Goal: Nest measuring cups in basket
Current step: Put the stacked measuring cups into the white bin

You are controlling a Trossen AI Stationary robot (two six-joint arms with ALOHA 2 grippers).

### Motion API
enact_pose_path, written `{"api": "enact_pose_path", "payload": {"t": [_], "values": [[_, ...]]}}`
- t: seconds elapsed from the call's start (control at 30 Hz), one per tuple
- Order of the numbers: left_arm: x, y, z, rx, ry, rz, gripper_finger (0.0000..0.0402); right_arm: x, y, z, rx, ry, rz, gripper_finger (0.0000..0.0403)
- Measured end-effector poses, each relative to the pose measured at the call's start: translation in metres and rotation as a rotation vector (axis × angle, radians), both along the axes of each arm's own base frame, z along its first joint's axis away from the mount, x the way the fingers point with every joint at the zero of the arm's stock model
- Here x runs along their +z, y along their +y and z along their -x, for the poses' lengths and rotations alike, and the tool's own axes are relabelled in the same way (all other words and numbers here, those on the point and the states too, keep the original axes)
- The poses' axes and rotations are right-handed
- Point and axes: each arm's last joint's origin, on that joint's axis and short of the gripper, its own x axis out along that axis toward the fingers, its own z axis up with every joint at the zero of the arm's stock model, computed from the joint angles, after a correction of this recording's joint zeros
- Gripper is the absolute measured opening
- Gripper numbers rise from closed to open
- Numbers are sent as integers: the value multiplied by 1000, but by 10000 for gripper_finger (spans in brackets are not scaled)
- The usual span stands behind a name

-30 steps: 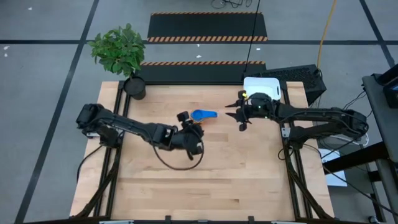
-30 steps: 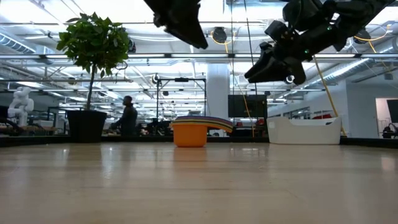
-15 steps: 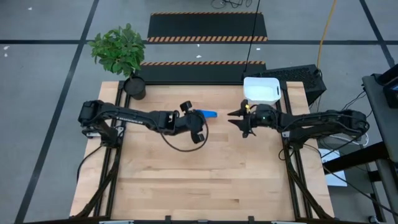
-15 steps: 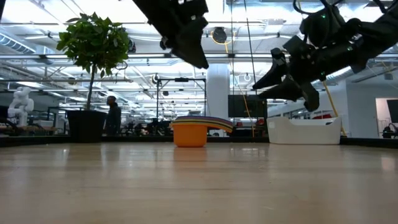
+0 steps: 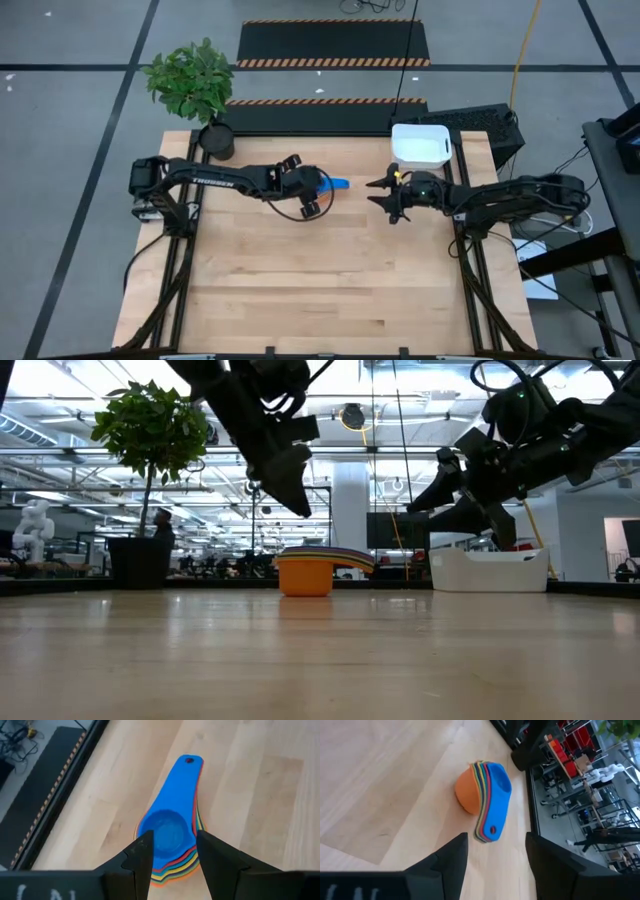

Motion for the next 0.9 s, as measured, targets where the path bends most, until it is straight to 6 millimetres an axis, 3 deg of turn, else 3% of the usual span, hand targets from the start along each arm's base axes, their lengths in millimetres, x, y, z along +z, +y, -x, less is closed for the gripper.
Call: {"api": "enact_pose_path", "payload": {"t": [0.5, 0.9], "values": [[-29, 22, 14, 20, 10, 22, 152, 1, 4, -1, 8, -16, -13, 185], [-34, 29, 15, 46, -47, 14, 152, 2, 4, -2, 7, -23, -10, 185]]}}
